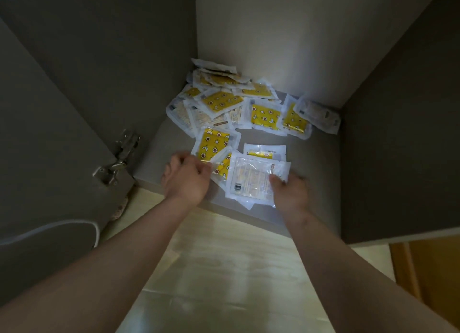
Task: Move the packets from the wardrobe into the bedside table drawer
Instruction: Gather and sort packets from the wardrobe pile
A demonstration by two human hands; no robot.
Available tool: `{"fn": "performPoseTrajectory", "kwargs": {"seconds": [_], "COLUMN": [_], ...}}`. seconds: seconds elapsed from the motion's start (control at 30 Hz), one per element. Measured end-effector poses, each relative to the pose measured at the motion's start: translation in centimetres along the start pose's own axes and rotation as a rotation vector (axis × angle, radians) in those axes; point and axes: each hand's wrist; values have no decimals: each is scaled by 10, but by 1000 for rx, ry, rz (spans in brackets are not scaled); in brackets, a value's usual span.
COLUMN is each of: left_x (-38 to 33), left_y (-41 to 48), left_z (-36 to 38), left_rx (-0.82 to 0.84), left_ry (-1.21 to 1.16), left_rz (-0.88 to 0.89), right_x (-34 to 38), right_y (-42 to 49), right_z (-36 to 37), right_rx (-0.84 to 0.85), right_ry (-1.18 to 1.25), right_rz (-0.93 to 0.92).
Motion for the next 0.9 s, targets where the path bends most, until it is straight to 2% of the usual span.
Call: {"fn": "performPoseTrajectory", "kwargs": {"seconds": [0.1,0.3,0.43,0.53,0.77,0.9], "left_x": [-1,-23,-24,-27,-39,-30], "left_y": [7,10,18,19,11,2], "left_z": [2,0,-1,-1,-2,0], "left_rx": [-28,170,260,381,385,378], "left_ry": [-196,-627,-662,-586,-512,-652], "left_rz": [-72,-162,-222,-140,-146,-148], "right_x": [-7,17,22,25,31,31], "right_y": [11,-7,-9,-9,-9,-12], "right_z": [9,3,7,9,10,3], "right_rx": [-25,-12,24,64,96,133], "right_ry": [34,171,262,307,422,510], "right_rz": [35,44,49,55,23,-7]}}
Point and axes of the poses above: each hand's wrist, its own y-axis towards the middle knuckle, its own z-axis out of the palm, x = y × z, and after that the axes turned 1 degree about -y, right-handed
